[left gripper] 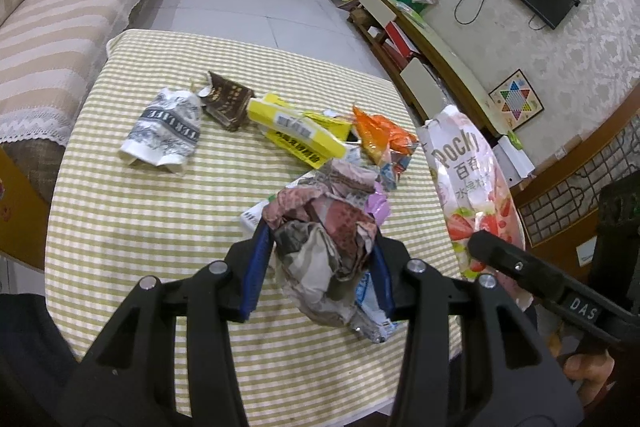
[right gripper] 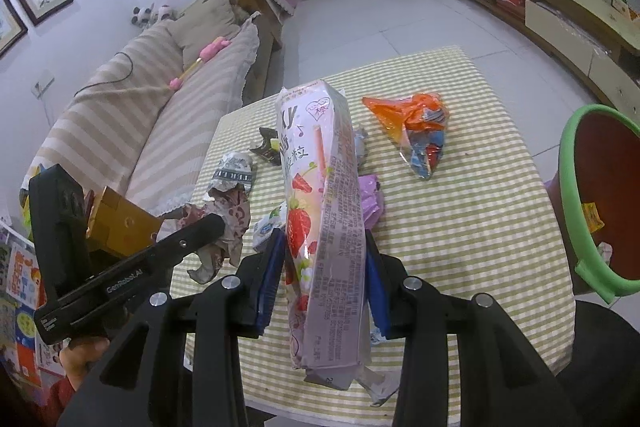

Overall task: Collect trash
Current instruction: 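Carry the crumpled paper and pink-white wrapper over the green-rimmed bin with both tools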

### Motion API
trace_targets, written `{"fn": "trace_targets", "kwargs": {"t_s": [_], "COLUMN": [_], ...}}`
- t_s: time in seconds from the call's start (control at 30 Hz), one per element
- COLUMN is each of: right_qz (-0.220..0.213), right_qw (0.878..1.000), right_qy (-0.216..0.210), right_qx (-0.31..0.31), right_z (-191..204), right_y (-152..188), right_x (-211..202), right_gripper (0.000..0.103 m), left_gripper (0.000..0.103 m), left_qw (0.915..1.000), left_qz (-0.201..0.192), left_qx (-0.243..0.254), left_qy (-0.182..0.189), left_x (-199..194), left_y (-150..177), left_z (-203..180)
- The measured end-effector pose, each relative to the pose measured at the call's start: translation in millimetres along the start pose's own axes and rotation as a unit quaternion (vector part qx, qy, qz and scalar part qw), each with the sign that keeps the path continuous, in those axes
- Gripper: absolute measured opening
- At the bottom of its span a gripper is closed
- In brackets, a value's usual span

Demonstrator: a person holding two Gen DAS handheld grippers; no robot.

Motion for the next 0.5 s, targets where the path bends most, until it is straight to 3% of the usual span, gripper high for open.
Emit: {"fn": "trace_targets", "kwargs": {"t_s": [0.5], "right_qz": [-0.019], "right_qw": [0.999], "right_qy": [0.009], "right_qx": [0.028], "right_z": [-27.6], "right_y": [4.7], "right_x": [-23.2], "right_gripper": [0.037], "left_gripper": [0.043], "left_qw": [0.9993], "left_qz": [0.002], "left_qx": [0.036], "left_qy": [0.009], "left_x": [6.1], "left_y": [-3.4], "left_z": [-32.5]}}
Point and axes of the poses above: each gripper's, at about its wrist camera, not at the fingertips, and x roughly the way its jaws point, z to its left, y to its underside, the point moved 4 cm from there along x, roughly the way its jaws point, and after that the axes turned 12 degrees about -y, right-handed, at the moved point
